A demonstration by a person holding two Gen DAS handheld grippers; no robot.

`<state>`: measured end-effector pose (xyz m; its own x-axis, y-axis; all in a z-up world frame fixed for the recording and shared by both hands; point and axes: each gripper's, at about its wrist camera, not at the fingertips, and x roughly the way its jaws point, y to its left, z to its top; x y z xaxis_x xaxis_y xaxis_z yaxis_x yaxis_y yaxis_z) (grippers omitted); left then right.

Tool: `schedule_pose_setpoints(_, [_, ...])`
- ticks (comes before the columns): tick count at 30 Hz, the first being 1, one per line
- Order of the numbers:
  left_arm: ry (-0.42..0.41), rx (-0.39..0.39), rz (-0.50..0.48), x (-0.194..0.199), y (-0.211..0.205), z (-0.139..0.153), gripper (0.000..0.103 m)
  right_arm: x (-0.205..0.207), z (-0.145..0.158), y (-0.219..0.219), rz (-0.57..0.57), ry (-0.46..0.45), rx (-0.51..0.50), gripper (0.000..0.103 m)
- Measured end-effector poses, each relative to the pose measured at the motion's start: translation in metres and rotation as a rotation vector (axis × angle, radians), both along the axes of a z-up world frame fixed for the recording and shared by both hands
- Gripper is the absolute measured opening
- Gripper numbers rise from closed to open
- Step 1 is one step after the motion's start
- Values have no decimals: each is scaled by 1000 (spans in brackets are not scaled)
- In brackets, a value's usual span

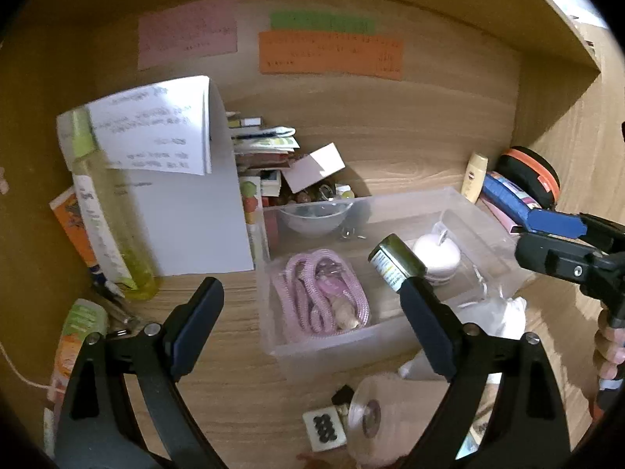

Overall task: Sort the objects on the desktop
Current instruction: 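Grasp the beige jar with the left tool while the right tool grasps the white pouch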

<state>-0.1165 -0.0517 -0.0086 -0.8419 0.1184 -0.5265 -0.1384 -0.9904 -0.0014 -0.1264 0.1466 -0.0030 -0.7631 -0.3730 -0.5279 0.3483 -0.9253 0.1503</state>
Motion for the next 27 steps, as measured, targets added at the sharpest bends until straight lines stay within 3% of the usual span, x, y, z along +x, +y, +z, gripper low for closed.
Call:
schedule_pose_setpoints(6, [23,-7,-6,20,-4,6,95,28,1,2,-16,27,27,88])
schedule_pose_setpoints(12, [-18,30,-31,35,-11,1,95,46,-8,14,-54,12,28,93])
schedule_pose_setpoints(27, [-155,-13,-155,53,35,-39,95,39,-62,37,-61,-181,-2,93])
